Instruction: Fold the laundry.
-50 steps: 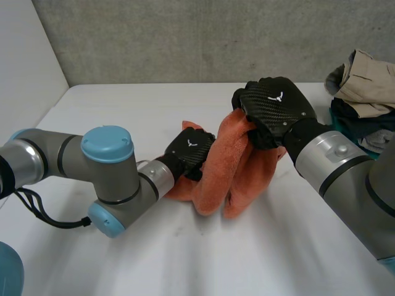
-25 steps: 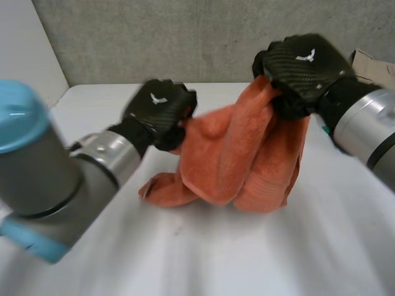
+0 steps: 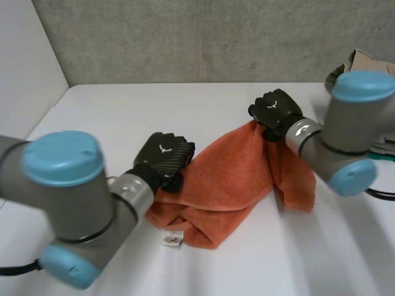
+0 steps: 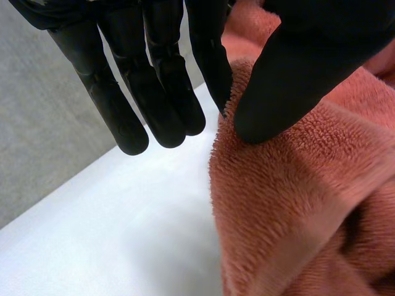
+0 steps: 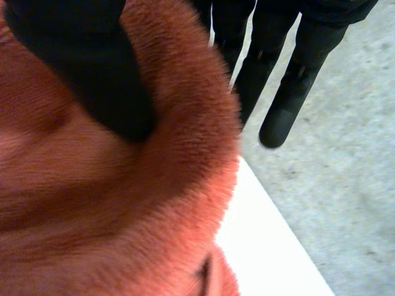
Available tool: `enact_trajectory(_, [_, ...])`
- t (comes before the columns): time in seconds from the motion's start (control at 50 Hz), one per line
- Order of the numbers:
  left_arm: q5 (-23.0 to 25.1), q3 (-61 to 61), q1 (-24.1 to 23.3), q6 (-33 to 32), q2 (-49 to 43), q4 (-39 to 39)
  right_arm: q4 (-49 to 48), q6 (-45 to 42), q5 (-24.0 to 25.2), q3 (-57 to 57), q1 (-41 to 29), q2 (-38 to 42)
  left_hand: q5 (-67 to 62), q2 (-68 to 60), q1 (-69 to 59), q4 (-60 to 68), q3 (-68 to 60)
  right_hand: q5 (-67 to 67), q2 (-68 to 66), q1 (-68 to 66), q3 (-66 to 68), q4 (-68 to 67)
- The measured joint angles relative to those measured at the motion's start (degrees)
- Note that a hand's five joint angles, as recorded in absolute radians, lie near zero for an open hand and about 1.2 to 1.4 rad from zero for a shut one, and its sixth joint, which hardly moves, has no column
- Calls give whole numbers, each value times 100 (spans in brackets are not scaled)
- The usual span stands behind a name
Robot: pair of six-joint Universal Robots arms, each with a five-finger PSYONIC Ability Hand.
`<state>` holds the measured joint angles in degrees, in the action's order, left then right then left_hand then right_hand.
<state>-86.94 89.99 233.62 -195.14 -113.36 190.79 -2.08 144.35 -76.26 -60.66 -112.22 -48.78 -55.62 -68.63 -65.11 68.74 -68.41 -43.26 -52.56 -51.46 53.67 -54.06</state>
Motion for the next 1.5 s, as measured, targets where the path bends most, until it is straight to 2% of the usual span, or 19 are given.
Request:
enact_trajectory(0.02, [-35,-63,-8,-1,-72,1,-71,-3,-35,6,-13,34,0,0,0,0,0,157,156,128,-209,217])
enact_trajectory(0.06, [-337,-545,-47,-8,-496,13,-781,-15,-414,10,-108,242,0,0,0,0,0,2648,2502,2383,-2489,2508])
enact_trajectory(0.08, [-375,-594,-49,-8,-529,13,-847,-14,-458,2,-114,250,0,0,0,0,0,2952,2821,2687,-2802,2820])
enact_trajectory(0.12, [-749,-1004,-40,-18,-711,27,-1360,10,-804,-146,-143,192,1776,1929,2071,-1802,1782,3989,3949,3786,-3986,4013])
enact_trajectory(0.2, [-1146,-1283,2,-24,-688,28,-1626,49,-1036,-437,-140,-133,1776,1929,2071,-1802,1782,4072,4045,3826,-4127,4180])
enact_trajectory(0.22, [-1350,-1330,40,-24,-545,15,-1591,76,-1083,-713,-129,-501,4463,4721,4437,-4771,4673,4072,4045,3826,-4127,4189])
enact_trajectory(0.38, [-1554,-308,299,21,678,-34,-73,118,-677,-1825,238,-1887,5116,5367,4914,-5378,5337,4080,4045,3826,-4127,4189])
enact_trajectory(0.5, [-1532,591,553,134,1255,-44,1139,88,-425,-2395,489,-2300,5115,5381,4914,-5378,5337,4080,4045,3826,-4126,4189])
enact_trajectory(0.6, [-1467,931,651,402,1275,-49,1347,37,-193,-2874,528,-2369,5116,5382,4914,-5378,5337,4080,4045,3826,-4127,4188])
enact_trajectory(0.8, [-616,697,713,1168,356,-55,-195,79,141,-3975,448,-2265,5095,5370,4913,-5364,5322,3930,3959,3803,-4005,4057])
enact_trajectory(0.9, [-336,391,678,1260,-110,-96,-857,42,70,-4185,412,-2069,5054,5333,4875,-5331,5298,2132,1969,1845,-2084,2140])
enact_trajectory(0.96, [-271,165,631,1267,-403,-177,-1220,-2,-4,-4226,417,-1940,4493,4814,4422,-4822,4798,-517,-760,-647,569,-534])
enact_trajectory(1.0, [-263,48,601,1265,-540,-231,-1380,-21,-37,-4239,431,-1905,4126,4447,4037,-4456,4432,-1202,-1396,-1135,1202,-1166])
enact_trajectory(1.04, [-267,-89,574,1260,-686,-290,-1527,-36,-61,-4257,453,-1902,3676,3993,3540,-3998,3976,-1327,-1502,-1135,1379,-1394])
enact_trajectory(1.14, [-368,-481,546,1233,-1096,-415,-1688,-55,-78,-4312,497,-2170,713,949,285,-960,958,-1330,-1502,-1135,1410,-1446])
enact_trajectory(1.16, [-442,-605,547,1217,-1221,-455,-1683,-55,-78,-4321,504,-2332,167,261,70,-286,289,-1330,-1502,-1135,1410,-1451])
enact_trajectory(1.26, [-857,-864,557,1113,-1332,-557,-1460,-47,-58,-4214,561,-3019,123,42,70,-26,41,-1331,-1502,-1135,1410,-1464])
enact_trajectory(1.36, [-1320,-765,559,881,-522,-594,-621,-34,-4,-3631,929,-3781,123,33,70,-26,31,-1380,-1502,-1135,1410,-1469])
enact_trajectory(1.5, [-1398,-194,546,431,1446,-551,1365,-23,132,-2149,1492,-4062,123,24,70,-23,15,-1410,-1502,-1135,1410,-1472])
